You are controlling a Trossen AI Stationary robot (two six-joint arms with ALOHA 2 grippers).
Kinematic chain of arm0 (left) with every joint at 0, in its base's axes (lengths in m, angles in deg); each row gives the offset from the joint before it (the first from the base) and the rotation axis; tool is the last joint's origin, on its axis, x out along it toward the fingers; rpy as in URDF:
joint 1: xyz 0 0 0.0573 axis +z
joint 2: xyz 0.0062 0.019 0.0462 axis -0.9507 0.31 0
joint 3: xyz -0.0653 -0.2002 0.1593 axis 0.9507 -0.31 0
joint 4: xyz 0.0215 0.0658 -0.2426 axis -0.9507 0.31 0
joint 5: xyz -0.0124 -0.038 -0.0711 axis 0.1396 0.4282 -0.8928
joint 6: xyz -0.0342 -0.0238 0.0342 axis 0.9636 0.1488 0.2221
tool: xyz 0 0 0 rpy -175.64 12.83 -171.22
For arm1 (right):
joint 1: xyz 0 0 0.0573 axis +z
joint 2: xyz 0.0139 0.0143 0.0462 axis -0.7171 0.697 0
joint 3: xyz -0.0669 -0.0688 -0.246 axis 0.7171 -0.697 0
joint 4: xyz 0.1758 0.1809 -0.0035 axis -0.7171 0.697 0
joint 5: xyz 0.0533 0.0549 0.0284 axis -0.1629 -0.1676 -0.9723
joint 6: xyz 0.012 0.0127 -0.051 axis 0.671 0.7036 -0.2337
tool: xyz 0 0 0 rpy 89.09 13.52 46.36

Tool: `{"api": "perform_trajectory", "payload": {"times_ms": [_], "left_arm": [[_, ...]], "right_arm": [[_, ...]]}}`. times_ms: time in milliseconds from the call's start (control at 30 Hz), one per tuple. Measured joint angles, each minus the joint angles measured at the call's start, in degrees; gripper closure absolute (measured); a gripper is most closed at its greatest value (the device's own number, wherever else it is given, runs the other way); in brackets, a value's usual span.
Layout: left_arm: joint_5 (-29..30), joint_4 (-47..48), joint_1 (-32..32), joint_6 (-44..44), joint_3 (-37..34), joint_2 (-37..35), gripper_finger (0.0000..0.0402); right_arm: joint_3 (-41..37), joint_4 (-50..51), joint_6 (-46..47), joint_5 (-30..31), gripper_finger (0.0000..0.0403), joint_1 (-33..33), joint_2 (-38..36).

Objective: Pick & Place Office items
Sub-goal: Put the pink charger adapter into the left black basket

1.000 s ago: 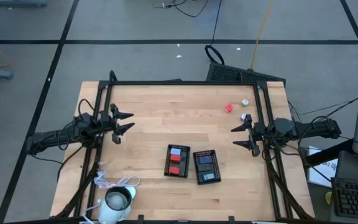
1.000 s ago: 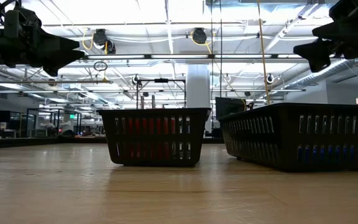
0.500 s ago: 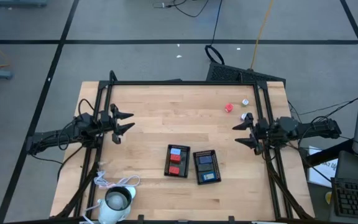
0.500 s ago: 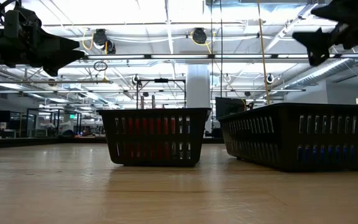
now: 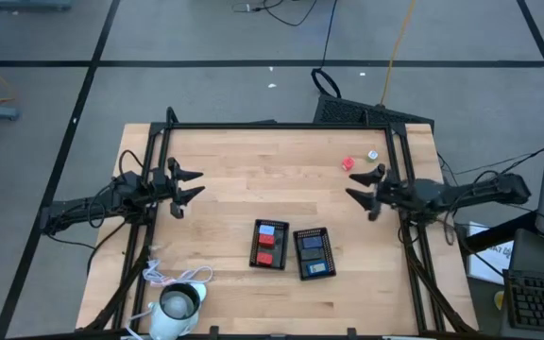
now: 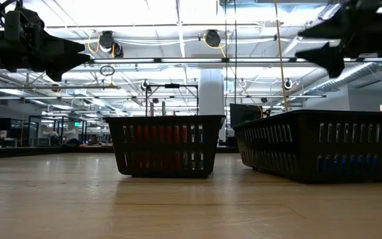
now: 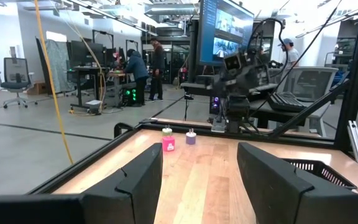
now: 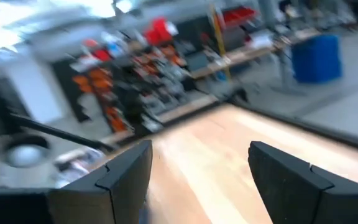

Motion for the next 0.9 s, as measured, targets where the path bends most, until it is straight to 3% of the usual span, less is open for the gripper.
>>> {"api": "perform_trajectory", "payload": {"times_ms": [167, 300, 633, 900], "left_arm": [[0.0, 0.0, 0.0, 0.0, 0.0, 0.0, 0.0192], [0.0, 0.1, 0.0, 0.0, 0.0, 0.0, 0.0192], [0.0, 0.1, 0.0, 0.0, 0.0, 0.0, 0.0192], [0.0, 0.1, 0.0, 0.0, 0.0, 0.0, 0.0192]], "right_arm": [[0.0, -1.6, 5.2, 6.7, 0.0142, -0.3, 13.6], [2.2, 1.3, 8.7, 7.7, 0.0124, -3.3, 21.5], [17.2, 28.8, 5.5, 4.8, 0.0104, -21.5, 32.5], [18.3, 29.8, 0.5, -11.6, 0.0112, -37.2, 40.1]]}}
